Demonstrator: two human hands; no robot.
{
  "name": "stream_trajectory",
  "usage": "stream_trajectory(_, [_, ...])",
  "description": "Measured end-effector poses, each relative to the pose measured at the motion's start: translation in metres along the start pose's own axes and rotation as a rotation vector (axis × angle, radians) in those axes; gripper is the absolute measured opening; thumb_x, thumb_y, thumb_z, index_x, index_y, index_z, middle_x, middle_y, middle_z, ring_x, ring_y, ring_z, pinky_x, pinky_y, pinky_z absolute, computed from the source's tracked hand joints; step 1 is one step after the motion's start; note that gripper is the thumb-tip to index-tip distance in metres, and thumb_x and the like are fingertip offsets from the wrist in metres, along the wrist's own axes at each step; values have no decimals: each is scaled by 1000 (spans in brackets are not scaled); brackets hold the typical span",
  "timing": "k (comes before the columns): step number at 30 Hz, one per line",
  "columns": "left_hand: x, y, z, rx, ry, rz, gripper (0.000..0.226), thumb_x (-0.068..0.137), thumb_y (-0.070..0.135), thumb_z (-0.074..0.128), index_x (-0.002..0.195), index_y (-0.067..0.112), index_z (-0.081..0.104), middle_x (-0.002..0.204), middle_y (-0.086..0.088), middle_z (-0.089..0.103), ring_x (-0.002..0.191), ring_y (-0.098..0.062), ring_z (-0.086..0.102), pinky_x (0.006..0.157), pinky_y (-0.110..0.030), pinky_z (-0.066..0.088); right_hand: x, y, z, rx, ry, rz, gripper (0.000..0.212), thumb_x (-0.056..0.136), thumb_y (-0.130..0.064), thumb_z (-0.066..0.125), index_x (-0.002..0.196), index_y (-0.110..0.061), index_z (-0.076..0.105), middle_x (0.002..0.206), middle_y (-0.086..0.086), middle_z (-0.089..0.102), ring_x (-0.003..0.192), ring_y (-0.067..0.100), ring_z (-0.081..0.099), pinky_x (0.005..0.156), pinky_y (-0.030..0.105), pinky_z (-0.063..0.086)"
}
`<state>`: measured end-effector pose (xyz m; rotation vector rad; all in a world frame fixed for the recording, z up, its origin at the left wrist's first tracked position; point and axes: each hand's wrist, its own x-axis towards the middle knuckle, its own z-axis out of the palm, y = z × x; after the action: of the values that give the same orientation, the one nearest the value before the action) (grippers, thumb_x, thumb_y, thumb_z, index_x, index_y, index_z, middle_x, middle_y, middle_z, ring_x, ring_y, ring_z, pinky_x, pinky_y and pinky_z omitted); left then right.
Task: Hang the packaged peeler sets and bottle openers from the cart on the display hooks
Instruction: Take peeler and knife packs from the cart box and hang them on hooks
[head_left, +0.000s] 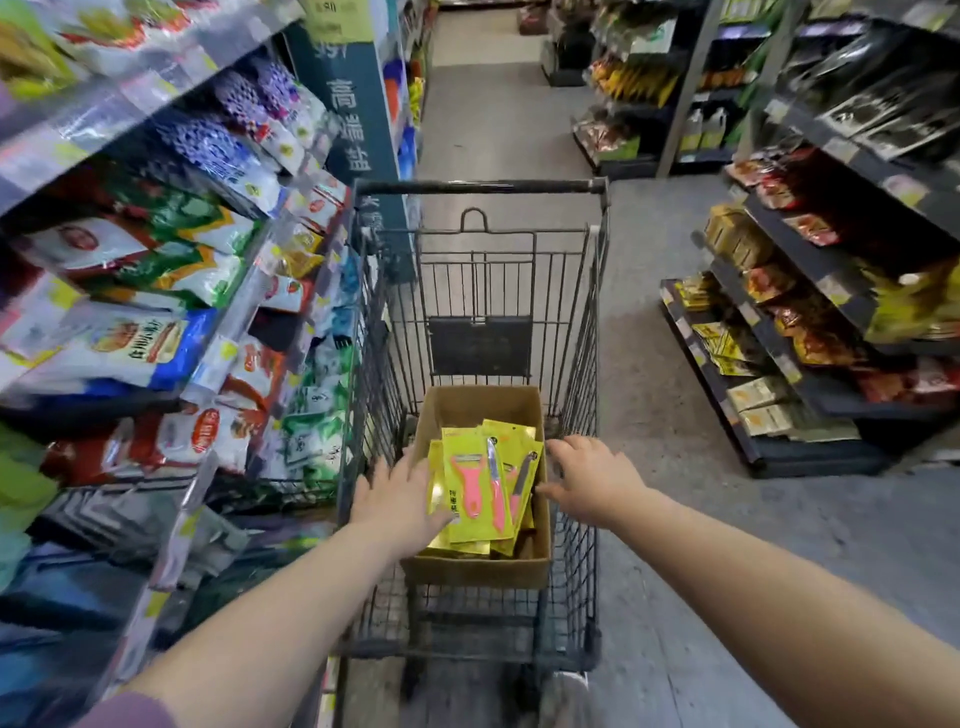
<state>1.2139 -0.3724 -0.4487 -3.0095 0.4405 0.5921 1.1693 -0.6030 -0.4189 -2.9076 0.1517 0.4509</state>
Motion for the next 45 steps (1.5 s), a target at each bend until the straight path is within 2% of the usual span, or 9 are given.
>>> stream_trajectory(17, [108,-3,74,-209,-249,-209,81,85,57,51,148,17,18,153,-6,28,138,-25,30,107,-43,33,155,25,81,73,-321,-95,61,88,-45,54,139,-18,34,141,7,41,126,28,43,98,47,44])
stream_trajectory(25, [174,-26,130,-575,-279,-277,73,83,37,66,144,14,33,142,-12,45,127,-27,46,105,-38,39,202,16,161,351,-379,171,61,85,-39,59,137,-16,36,136,12,45,116,30,52,93,42,47])
stream_trajectory(31, [216,-30,169,-718,-304,-391,66,86,33,62,143,16,34,138,-12,49,124,-31,47,100,-37,40,229,12,214,540,-360,369,65,85,-41,60,137,-13,33,126,15,51,106,31,57,86,41,50])
stream_trajectory(33, [225,-29,179,-774,-329,-433,63,89,30,60,144,14,33,139,-12,48,120,-28,50,91,-31,43,233,12,226,570,-319,423,58,85,-44,57,130,-14,39,119,12,55,102,32,58,83,41,50])
stream_trajectory(36, [232,-29,192,-851,-362,-452,57,91,17,58,142,11,35,136,-12,51,98,-20,56,55,-11,42,236,13,238,584,-268,506,48,82,-47,59,117,-19,43,93,0,57,90,28,59,75,38,49])
stream_trajectory(39, [235,-28,201,-894,-365,-460,52,89,9,57,138,9,41,123,-12,59,80,-16,53,43,-10,40,240,15,242,596,-225,545,51,80,-48,64,115,-19,41,77,-9,50,80,23,58,65,32,44])
stream_trajectory(41, [237,-27,202,-916,-334,-491,48,87,7,59,133,6,46,110,-13,62,81,-20,59,52,-12,43,241,15,245,640,-210,560,49,79,-46,66,111,-17,41,75,-10,48,77,20,56,65,32,44])
stream_trajectory(43, [238,-27,203,-882,-331,-492,40,87,11,60,126,6,53,110,-15,64,94,-28,60,71,-27,45,241,15,247,686,-215,562,50,79,-43,67,112,-16,41,77,-9,49,78,21,56,67,33,44])
stream_trajectory(45, [237,-26,205,-818,-336,-474,26,87,18,60,111,9,61,109,-13,66,94,-28,59,67,-29,38,239,14,250,725,-229,562,53,79,-41,68,118,-15,42,87,-5,54,87,24,58,73,34,45])
